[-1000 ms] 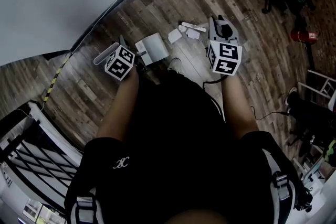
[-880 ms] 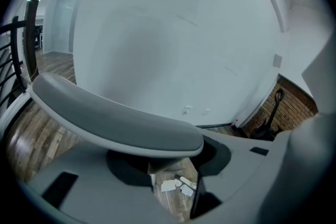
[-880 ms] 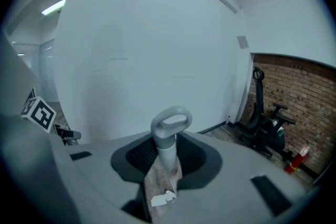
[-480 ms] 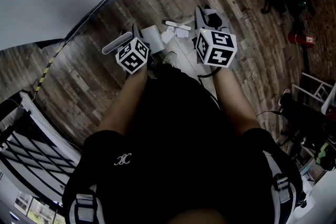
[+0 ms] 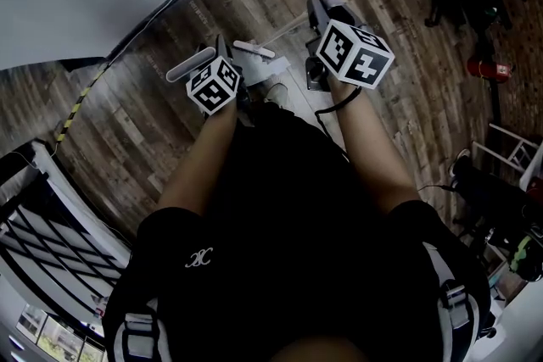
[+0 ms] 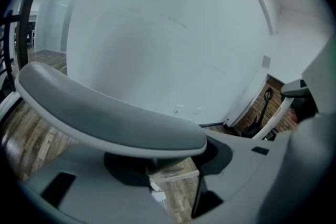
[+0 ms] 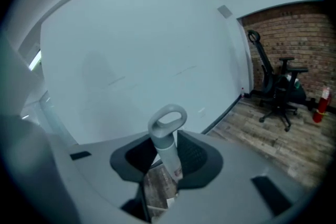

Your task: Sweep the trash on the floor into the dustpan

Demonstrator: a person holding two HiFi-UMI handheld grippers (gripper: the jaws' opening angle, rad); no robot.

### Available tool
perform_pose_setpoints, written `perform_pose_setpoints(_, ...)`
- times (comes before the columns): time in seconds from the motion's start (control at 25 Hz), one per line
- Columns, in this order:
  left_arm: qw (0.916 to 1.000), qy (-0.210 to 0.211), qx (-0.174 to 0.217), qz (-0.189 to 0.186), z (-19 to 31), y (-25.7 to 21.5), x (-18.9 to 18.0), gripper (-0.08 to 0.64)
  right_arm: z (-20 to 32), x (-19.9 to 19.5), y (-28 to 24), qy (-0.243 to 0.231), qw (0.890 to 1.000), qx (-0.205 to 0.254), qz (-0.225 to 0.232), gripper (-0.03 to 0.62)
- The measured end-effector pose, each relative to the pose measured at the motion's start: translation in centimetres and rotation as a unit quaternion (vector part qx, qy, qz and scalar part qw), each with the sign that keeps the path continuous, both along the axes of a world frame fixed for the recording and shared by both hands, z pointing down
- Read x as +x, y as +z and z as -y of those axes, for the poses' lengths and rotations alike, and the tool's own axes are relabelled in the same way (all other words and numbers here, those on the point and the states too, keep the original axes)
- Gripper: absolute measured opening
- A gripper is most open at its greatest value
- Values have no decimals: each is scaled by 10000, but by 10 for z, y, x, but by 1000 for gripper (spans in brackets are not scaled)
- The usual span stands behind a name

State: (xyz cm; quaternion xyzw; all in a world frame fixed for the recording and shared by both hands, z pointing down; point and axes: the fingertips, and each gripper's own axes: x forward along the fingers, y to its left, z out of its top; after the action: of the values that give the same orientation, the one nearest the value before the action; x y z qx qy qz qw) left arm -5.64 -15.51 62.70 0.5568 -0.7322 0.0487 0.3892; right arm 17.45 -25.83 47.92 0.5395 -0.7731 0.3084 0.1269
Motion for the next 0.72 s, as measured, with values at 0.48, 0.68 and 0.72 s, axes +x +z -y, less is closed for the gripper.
perform_pose_setpoints(0.48, 9995, 326, -1, -25, -1, 2, 4, 192, -32, 82, -43, 439, 9972, 485, -355, 112)
perform_pose_setpoints(0.68, 9992, 392, -42, 9, -3, 2, 10, 192, -49, 98, -37, 488, 9960, 434, -612, 114)
perform_pose_setpoints(0.72, 9992, 405, -37, 12, -3, 2, 11, 192, -51, 100, -35, 493, 9958, 415, -648, 115)
